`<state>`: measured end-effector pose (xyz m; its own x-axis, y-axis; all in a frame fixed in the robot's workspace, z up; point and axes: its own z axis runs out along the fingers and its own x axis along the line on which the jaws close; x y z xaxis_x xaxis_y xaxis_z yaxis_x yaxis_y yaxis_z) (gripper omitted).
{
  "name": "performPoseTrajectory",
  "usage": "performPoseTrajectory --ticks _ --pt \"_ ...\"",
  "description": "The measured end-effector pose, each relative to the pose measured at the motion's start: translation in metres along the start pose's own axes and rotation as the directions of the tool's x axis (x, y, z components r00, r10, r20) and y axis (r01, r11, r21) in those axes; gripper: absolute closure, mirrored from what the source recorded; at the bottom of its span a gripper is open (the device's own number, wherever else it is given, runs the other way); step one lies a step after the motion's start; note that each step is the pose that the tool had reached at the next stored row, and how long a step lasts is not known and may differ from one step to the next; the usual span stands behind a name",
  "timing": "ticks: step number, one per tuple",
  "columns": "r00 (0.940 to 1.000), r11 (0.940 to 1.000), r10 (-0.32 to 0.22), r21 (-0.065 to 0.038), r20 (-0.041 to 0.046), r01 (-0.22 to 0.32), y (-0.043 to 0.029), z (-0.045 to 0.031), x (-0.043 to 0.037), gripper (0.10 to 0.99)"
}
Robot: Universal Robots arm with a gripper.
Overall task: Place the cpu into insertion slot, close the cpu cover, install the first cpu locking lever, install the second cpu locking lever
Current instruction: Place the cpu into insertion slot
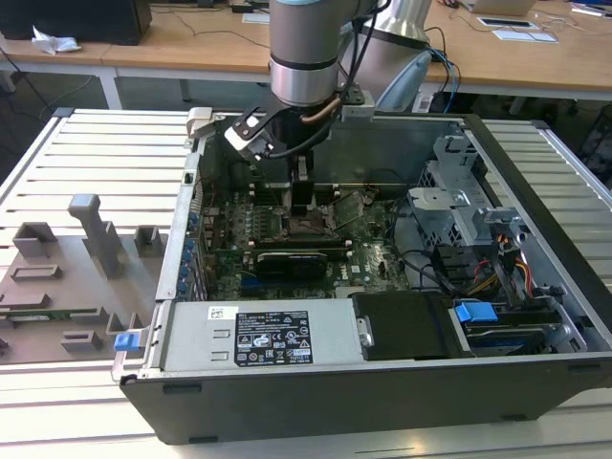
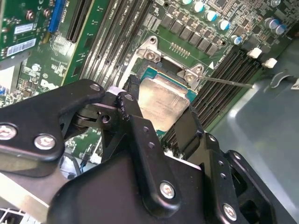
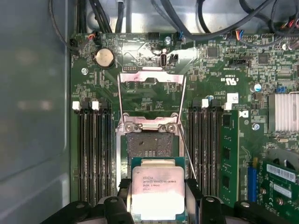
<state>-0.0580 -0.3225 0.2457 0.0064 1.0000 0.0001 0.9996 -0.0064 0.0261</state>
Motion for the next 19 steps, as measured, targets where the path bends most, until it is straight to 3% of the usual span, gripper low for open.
performPoseTrajectory --ticks 4,7,10,19 --pt "1.0000 1.0000 0.000 0.000 0.0000 0.000 0.0006 0.0041 0.0002 0.545" --pt "1.0000 1.0000 0.000 0.000 0.0028 0.000 0.0096 0.0079 0.0008 0.545" --pt "1.0000 1.0000 0.000 0.000 0.0048 0.000 0.0141 0.0095 0.0011 0.545" --pt "1.0000 1.0000 0.000 0.000 0.0059 0.000 0.0150 0.0148 0.0011 0.545"
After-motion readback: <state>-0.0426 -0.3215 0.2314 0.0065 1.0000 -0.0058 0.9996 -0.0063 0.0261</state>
